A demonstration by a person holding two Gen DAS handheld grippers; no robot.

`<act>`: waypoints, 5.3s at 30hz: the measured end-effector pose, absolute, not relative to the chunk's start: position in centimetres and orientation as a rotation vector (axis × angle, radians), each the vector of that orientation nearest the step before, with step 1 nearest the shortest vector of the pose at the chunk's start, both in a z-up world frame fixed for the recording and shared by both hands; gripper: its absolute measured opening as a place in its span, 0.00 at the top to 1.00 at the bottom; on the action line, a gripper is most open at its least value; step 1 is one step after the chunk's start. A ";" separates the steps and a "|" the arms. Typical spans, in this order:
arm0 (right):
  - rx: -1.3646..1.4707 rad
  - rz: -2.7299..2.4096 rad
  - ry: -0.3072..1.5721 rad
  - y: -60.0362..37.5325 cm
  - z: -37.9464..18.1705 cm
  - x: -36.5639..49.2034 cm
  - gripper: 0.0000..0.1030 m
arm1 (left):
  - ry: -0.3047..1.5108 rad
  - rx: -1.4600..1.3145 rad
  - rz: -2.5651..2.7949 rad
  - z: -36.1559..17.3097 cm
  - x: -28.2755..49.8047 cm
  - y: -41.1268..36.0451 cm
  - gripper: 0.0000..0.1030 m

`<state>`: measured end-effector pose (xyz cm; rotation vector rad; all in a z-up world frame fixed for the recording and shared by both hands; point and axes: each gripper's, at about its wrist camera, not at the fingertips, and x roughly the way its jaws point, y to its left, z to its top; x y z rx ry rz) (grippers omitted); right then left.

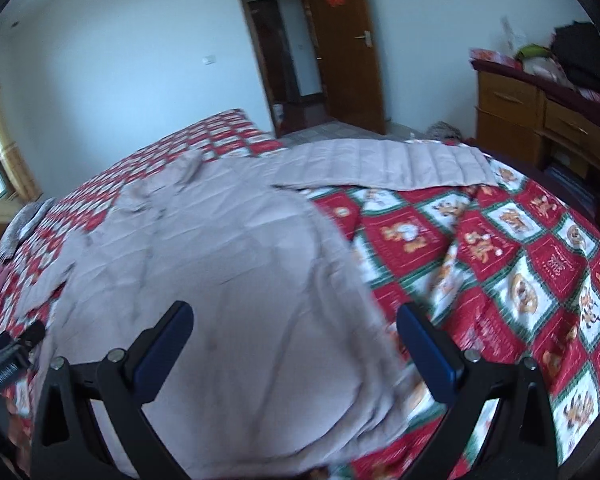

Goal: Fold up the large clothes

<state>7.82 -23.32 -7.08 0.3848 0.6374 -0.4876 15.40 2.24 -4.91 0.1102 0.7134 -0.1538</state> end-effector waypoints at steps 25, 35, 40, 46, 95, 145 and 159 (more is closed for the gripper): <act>0.548 -1.026 0.747 -51.4 -11.9 15.7 0.63 | 0.882 -0.127 -0.057 -14.9 36.3 10.0 0.01; 0.460 -0.977 0.724 -51.6 -8.6 15.4 0.97 | 0.845 -0.137 -0.024 -15.0 33.2 10.2 0.01; 0.377 -0.874 0.628 -48.7 -2.7 16.6 0.97 | 0.843 -0.165 -0.040 -14.9 33.3 10.7 0.01; 0.367 -0.782 0.529 -44.5 2.5 18.2 0.96 | 0.840 -0.194 -0.054 -15.0 33.4 11.2 0.01; -0.041 -0.270 0.666 -21.6 1.6 32.9 0.88 | 0.801 -0.293 -0.103 -15.2 33.1 12.6 0.01; 0.408 -0.377 0.794 -30.4 -14.1 37.3 0.84 | 0.853 -0.208 -0.058 -15.3 34.0 11.5 0.01; 0.280 -0.426 0.764 -28.5 -14.3 37.1 0.70 | 0.747 -0.008 0.026 -9.6 38.0 3.1 0.01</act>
